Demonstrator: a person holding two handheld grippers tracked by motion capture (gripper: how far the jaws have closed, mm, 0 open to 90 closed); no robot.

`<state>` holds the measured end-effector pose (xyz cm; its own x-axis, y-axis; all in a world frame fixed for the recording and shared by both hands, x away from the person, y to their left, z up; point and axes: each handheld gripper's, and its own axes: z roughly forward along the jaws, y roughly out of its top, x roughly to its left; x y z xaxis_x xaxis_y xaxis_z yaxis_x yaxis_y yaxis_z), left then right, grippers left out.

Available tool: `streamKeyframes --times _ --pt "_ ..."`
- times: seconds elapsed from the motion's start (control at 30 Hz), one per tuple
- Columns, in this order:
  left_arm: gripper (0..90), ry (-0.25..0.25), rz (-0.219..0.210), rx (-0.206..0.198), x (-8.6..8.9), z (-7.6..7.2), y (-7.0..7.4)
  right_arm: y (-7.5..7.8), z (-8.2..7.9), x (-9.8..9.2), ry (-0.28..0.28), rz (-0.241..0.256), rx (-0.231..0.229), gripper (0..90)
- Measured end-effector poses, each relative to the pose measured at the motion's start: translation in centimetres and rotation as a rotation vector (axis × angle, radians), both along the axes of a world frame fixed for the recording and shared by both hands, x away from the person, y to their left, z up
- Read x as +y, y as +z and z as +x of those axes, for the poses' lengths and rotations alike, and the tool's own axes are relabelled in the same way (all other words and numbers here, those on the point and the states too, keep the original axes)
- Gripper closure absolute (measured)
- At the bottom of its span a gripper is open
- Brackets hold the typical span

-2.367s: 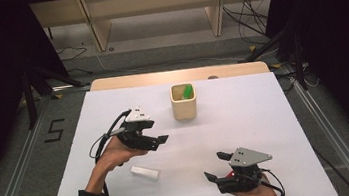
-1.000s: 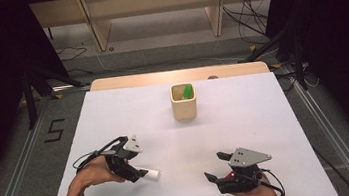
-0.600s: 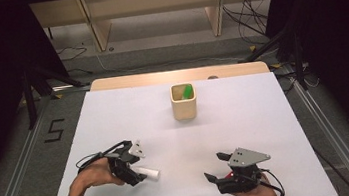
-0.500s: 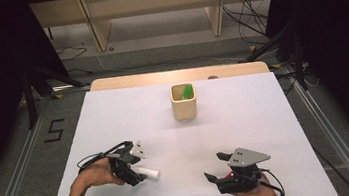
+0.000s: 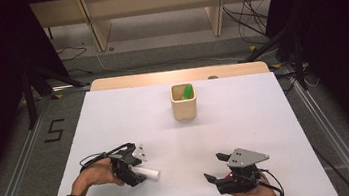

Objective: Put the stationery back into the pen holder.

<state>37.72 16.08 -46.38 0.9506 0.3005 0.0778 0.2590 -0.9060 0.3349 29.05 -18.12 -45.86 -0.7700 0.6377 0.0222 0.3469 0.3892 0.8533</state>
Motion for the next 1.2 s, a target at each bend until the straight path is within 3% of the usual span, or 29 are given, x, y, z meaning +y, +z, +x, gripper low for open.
streamKeyframes --times 0.2,0.57,0.77,0.93,1.2 --pt "44.3 -0.033 0.016 0.009 -0.11 0.12 -0.13 -0.01 0.02 -0.01 0.0 0.001 0.003 26.2" --pt "56.2 -0.104 0.043 -0.013 -0.05 -0.18 0.05 -0.06 0.05 0.03 0.004 -0.002 0.007 26.2" --pt "68.9 -0.159 0.049 -0.01 0.02 -0.44 0.08 -0.1 0.07 0.09 0.006 -0.004 0.011 26.2" --pt "70.2 -0.15 0.046 -0.008 -0.02 -0.37 0.11 -0.06 0.07 0.04 0.006 -0.005 0.011 26.2" --pt "70.5 -0.069 0.002 0.002 -0.04 0.01 0.63 -0.03 0.06 0.03 0.004 -0.004 0.011 26.2"
